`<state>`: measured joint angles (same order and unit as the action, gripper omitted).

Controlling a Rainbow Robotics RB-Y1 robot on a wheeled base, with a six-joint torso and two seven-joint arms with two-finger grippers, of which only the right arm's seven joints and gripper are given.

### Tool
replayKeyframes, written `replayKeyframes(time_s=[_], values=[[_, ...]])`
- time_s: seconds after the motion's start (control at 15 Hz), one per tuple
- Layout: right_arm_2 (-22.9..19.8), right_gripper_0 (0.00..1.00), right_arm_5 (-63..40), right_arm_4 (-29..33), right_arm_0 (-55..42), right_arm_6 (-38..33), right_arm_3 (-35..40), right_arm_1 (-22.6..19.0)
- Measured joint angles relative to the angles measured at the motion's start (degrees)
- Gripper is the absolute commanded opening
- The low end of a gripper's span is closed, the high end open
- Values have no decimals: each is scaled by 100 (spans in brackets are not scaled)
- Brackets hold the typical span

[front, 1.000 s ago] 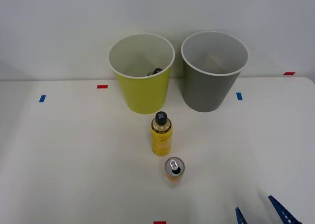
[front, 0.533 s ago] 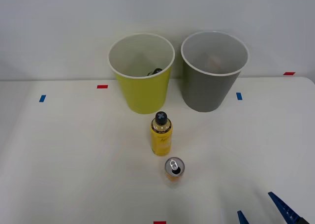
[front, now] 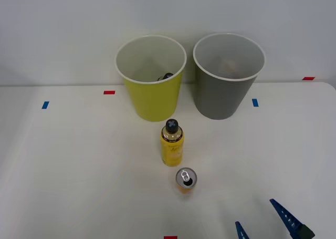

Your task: Put cans in the gray bin, plastic bottles in the light green bin

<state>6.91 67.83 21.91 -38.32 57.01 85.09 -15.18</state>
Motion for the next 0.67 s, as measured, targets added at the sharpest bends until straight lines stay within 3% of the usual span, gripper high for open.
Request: replayKeyframes(time_s=[0.4,0.67], values=[[632,100,-210,-321,377,34,2,-312],[714,100,-234,-361,501,55,0,-453]])
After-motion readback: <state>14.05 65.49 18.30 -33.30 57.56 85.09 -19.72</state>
